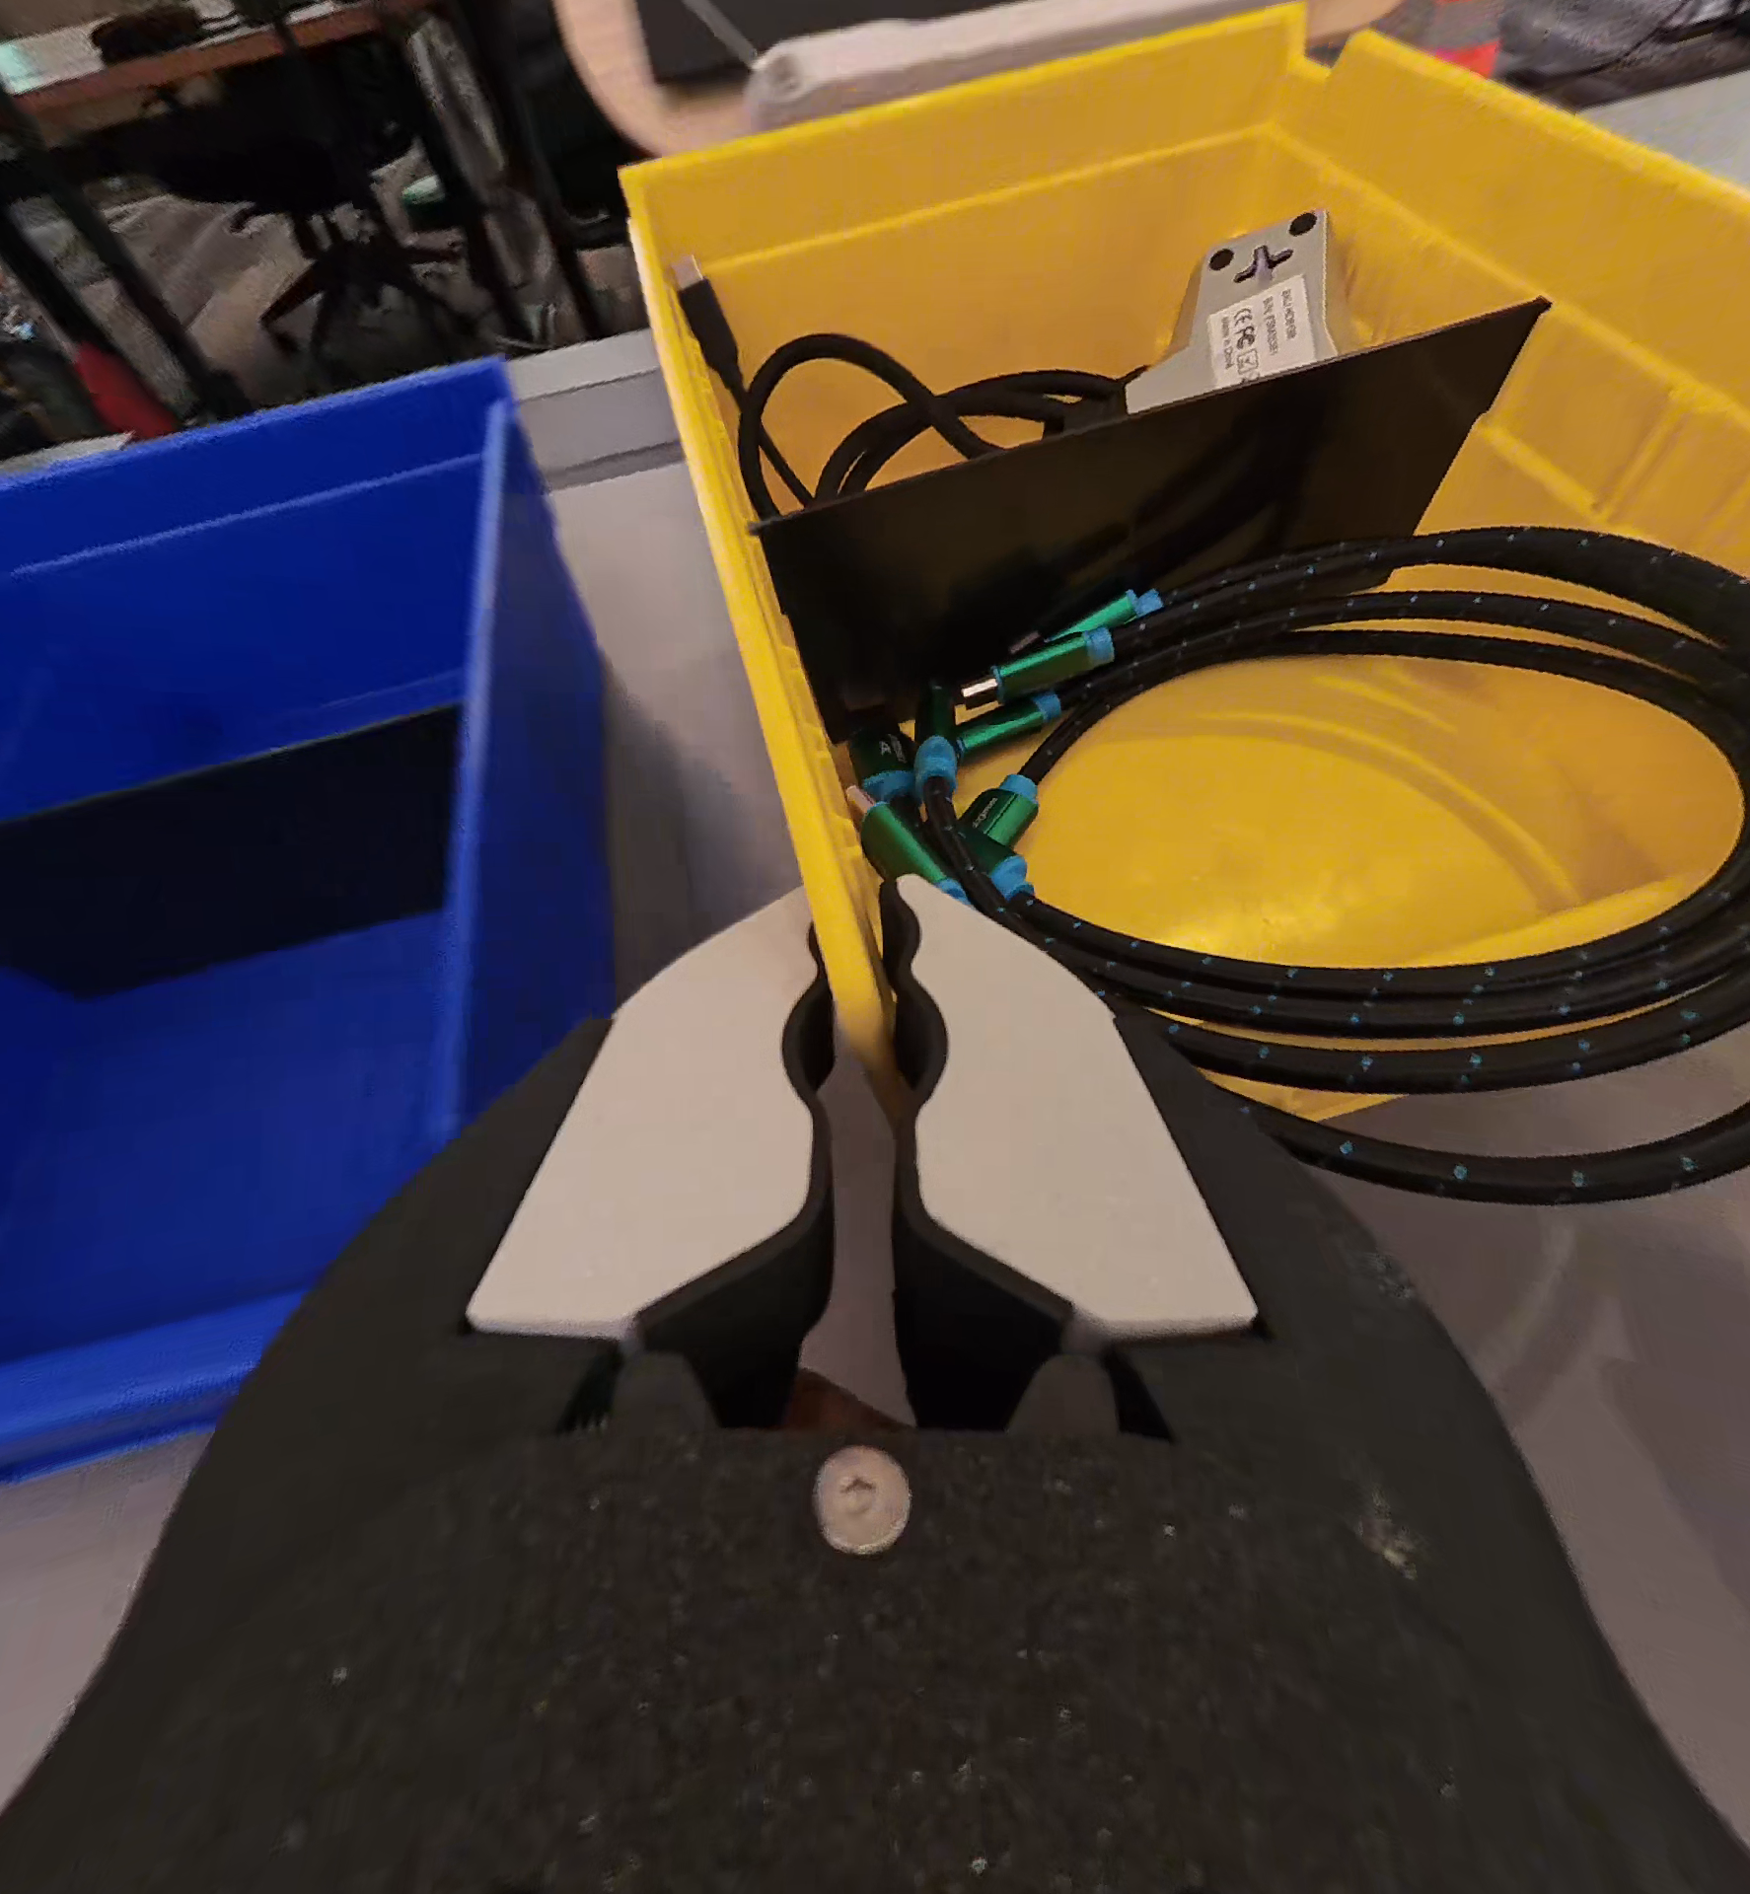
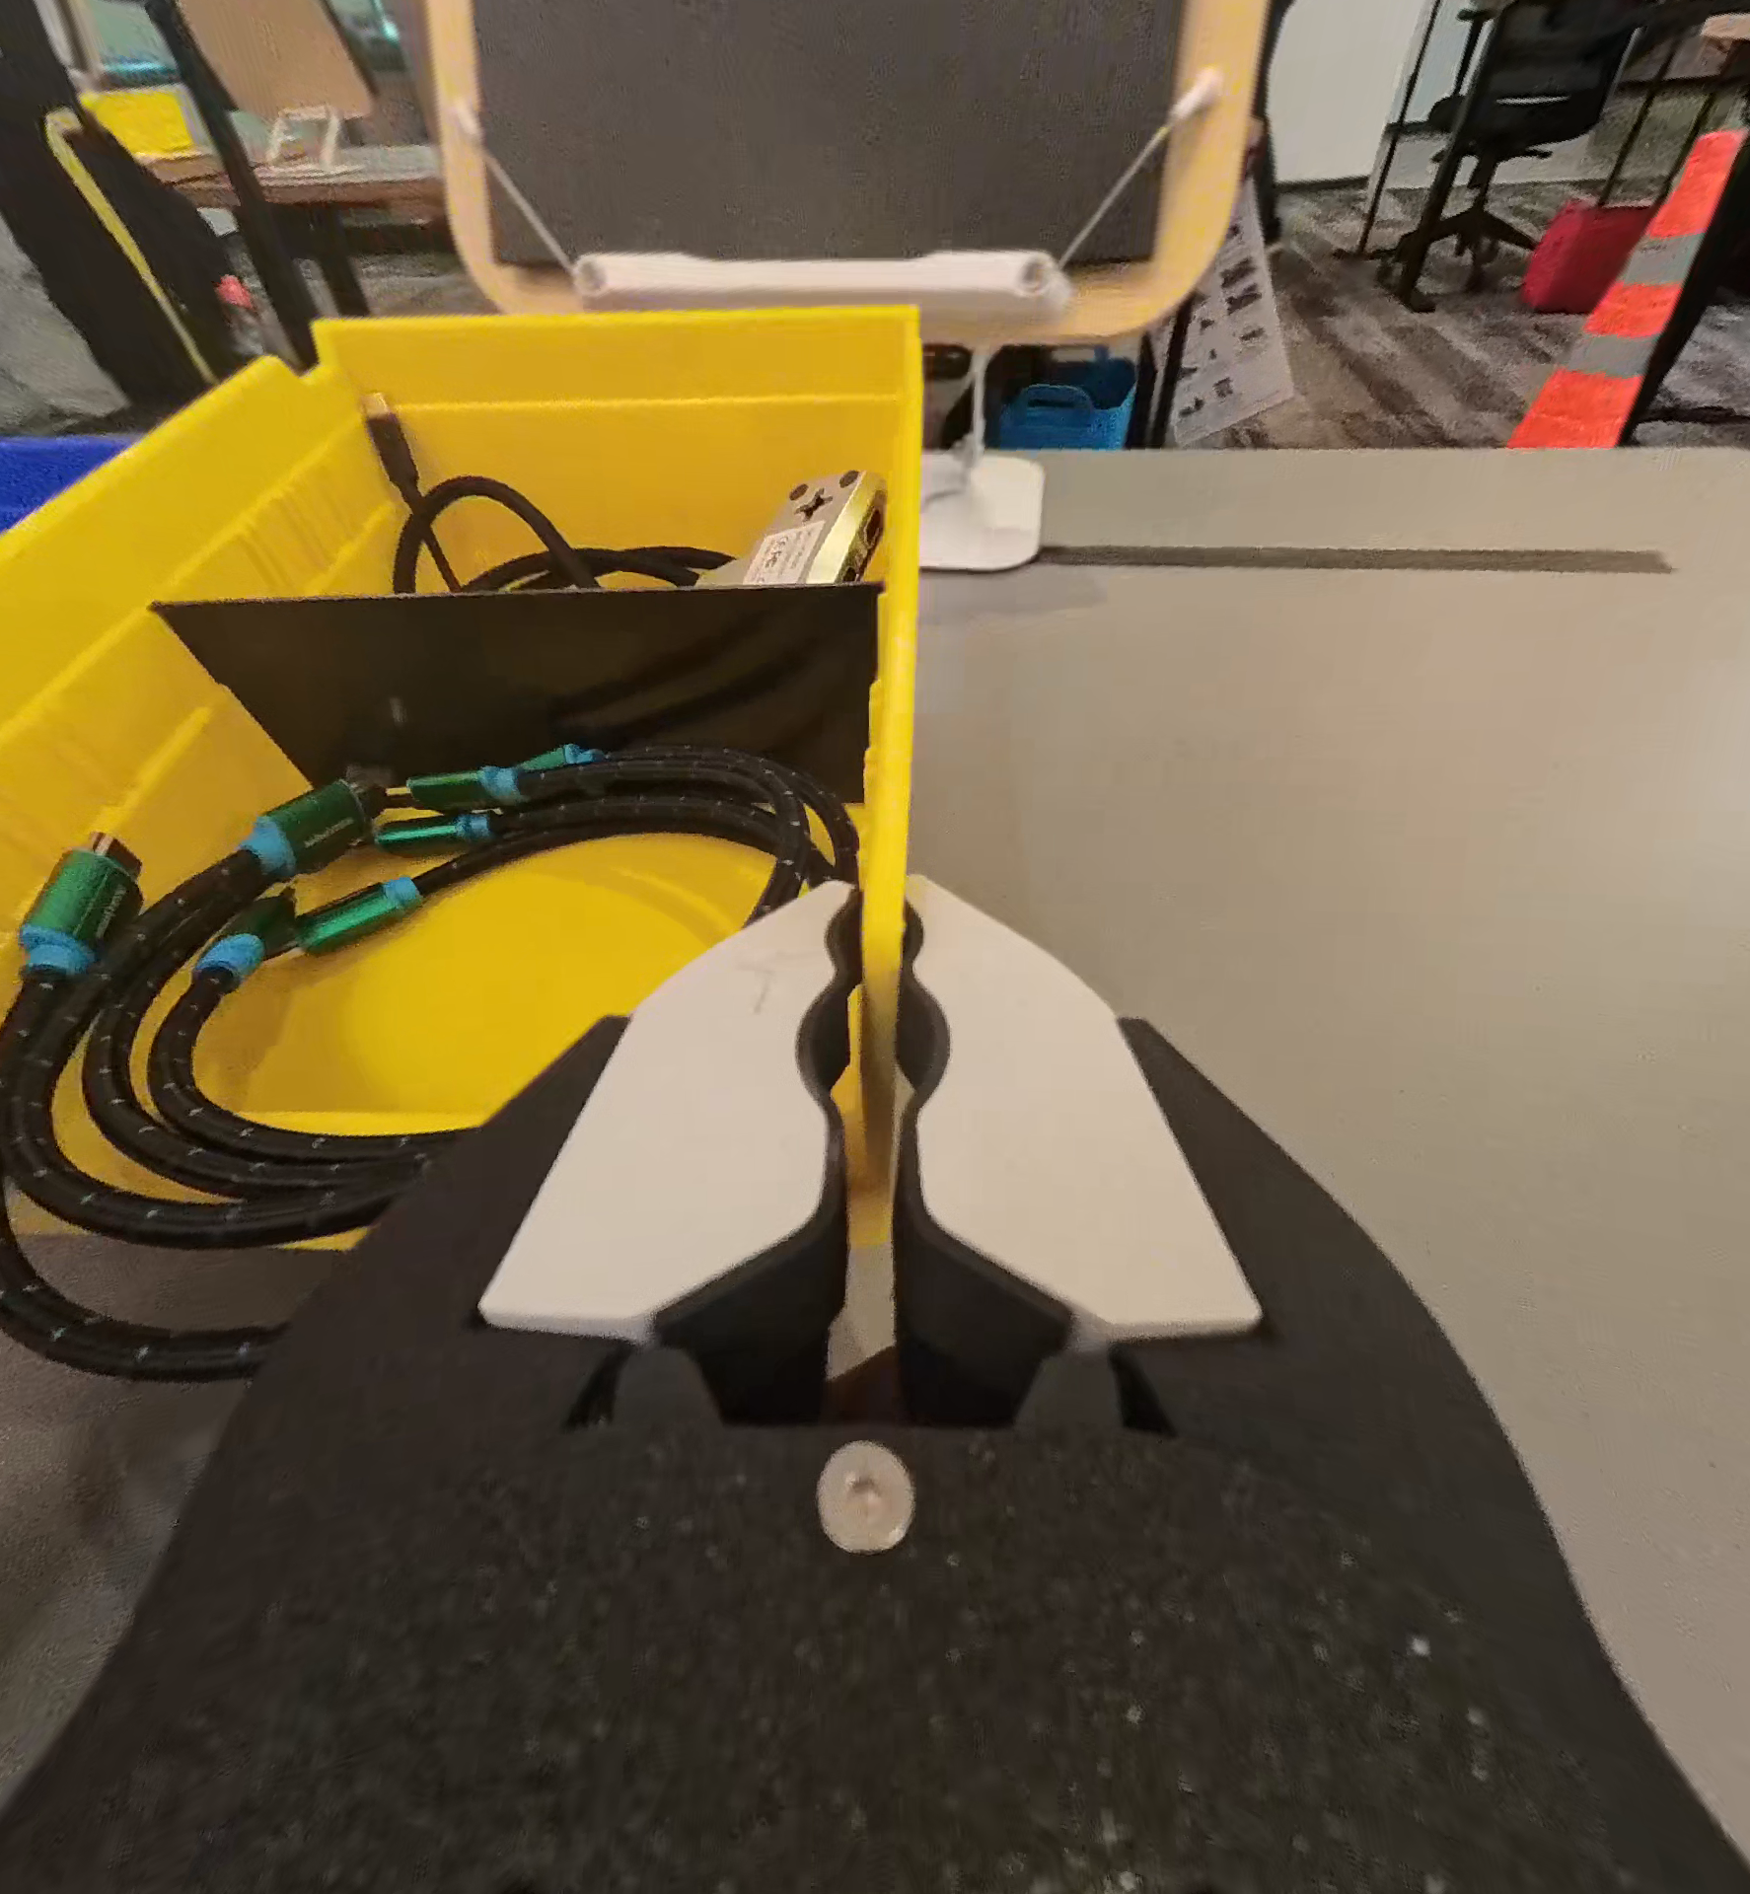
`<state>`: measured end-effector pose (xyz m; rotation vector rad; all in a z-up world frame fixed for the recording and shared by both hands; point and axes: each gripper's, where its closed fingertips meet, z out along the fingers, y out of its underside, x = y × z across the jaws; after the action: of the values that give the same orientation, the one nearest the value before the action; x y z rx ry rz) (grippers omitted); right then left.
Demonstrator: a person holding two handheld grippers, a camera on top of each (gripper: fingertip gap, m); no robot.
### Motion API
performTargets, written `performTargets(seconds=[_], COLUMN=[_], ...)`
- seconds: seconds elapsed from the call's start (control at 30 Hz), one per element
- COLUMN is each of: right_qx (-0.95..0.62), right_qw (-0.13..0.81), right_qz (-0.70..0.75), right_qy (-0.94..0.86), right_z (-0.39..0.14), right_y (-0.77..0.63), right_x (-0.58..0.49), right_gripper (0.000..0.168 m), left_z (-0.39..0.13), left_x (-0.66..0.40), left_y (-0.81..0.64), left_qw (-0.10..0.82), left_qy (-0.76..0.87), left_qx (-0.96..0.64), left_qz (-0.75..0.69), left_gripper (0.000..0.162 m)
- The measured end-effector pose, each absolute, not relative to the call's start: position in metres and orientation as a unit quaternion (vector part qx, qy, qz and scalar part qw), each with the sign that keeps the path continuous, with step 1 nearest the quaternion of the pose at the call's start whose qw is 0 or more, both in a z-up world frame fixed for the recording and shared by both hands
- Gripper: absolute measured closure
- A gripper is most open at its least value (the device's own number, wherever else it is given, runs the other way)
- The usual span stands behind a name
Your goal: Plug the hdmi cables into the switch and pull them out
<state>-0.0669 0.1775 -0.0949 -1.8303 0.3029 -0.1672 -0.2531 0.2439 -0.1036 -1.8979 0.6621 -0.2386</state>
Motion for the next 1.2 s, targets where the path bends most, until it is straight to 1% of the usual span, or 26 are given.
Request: performTargets(seconds=[0.17, 0.23, 0.27, 0.3, 0.37, 0.4, 0.43, 0.47, 0.5, 0.6, 0.67, 0.73, 0.8, 0.9, 1.0, 1.03, 1.07, 1.1, 1.13, 1.2], right_qx=[-0.801, -0.797, -0.800, -0.804, -0.816, -0.820, -0.823, -0.827, -0.832, -0.838, -0.833, -0.813, -0.790, -0.790, -0.801, -0.801, -0.801, -0.800, -0.801, -0.814], right_qw=[0.580, 0.588, 0.585, 0.582, 0.572, 0.569, 0.567, 0.561, 0.553, 0.540, 0.539, 0.565, 0.589, 0.581, 0.558, 0.556, 0.555, 0.554, 0.551, 0.539], right_qz=[-0.072, -0.080, -0.091, -0.091, -0.068, -0.058, -0.042, -0.029, -0.019, 0.010, 0.027, 0.043, 0.074, 0.098, 0.142, 0.154, 0.161, 0.164, 0.165, 0.143], right_qy=[0.130, 0.111, 0.096, 0.082, 0.043, 0.027, 0.005, -0.017, -0.033, -0.077, -0.120, -0.135, -0.153, -0.169, -0.162, -0.159, -0.159, -0.161, -0.166, -0.163], right_z=[-0.117, -0.121, -0.120, -0.120, -0.121, -0.119, -0.117, -0.117, -0.119, -0.125, -0.129, -0.126, -0.114, -0.113, -0.121, -0.121, -0.121, -0.122, -0.123, -0.126], right_y=[0.190, 0.189, 0.187, 0.187, 0.186, 0.184, 0.179, 0.171, 0.160, 0.118, 0.091, 0.075, 0.070, 0.077, 0.083, 0.085, 0.088, 0.093, 0.098, 0.111], right_x=[-0.097, -0.101, -0.099, -0.100, -0.108, -0.111, -0.117, -0.123, -0.129, -0.147, -0.163, -0.176, -0.197, -0.226, -0.256, -0.267, -0.277, -0.288, -0.297, -0.309], right_gripper=[0.165, 0.163, 0.163, 0.161, 0.149, 0.146, 0.135, 0.123, 0.115, 0.102, 0.101, 0.108, 0.110, 0.111, 0.114, 0.117, 0.118, 0.118, 0.118, 0.117], left_z=[-0.122, -0.127, -0.127, -0.127, -0.124, -0.120, -0.114, -0.108, -0.103, -0.101, -0.102, -0.103, -0.103, -0.115, -0.129, -0.132, -0.133, -0.132, -0.133, -0.133], left_x=[-0.278, -0.279, -0.277, -0.274, -0.276, -0.278, -0.283, -0.292, -0.306, -0.383, -0.441, -0.479, -0.502, -0.507, -0.509, -0.506, -0.502, -0.500, -0.499, -0.501], left_y=[0.256, 0.258, 0.256, 0.252, 0.238, 0.227, 0.214, 0.202, 0.192, 0.187, 0.202, 0.226, 0.259, 0.303, 0.342, 0.350, 0.354, 0.355, 0.354, 0.343], left_qw=[0.509, 0.509, 0.510, 0.510, 0.504, 0.498, 0.493, 0.489, 0.485, 0.500, 0.522, 0.515, 0.519, 0.495, 0.484, 0.481, 0.480, 0.481, 0.482, 0.483], left_qy=[0.282, 0.276, 0.280, 0.286, 0.287, 0.283, 0.276, 0.265, 0.253, 0.214, 0.193, 0.179, 0.176, 0.184, 0.170, 0.169, 0.170, 0.167, 0.166, 0.165], left_qx=[-0.808, -0.810, -0.808, -0.805, -0.806, -0.807, -0.806, -0.804, -0.804, -0.809, -0.808, -0.818, -0.822, -0.838, -0.850, -0.850, -0.848, -0.847, -0.846, -0.848], left_qz=[-0.096, -0.090, -0.095, -0.098, -0.116, -0.143, -0.177, -0.210, -0.234, -0.223, -0.191, -0.183, -0.154, -0.133, -0.119, -0.130, -0.145, -0.155, -0.154, -0.142], left_gripper=[0.156, 0.156, 0.152, 0.142, 0.130, 0.128, 0.121, 0.125, 0.128, 0.122, 0.123, 0.123, 0.123, 0.119, 0.124, 0.132, 0.148, 0.156, 0.159, 0.159])
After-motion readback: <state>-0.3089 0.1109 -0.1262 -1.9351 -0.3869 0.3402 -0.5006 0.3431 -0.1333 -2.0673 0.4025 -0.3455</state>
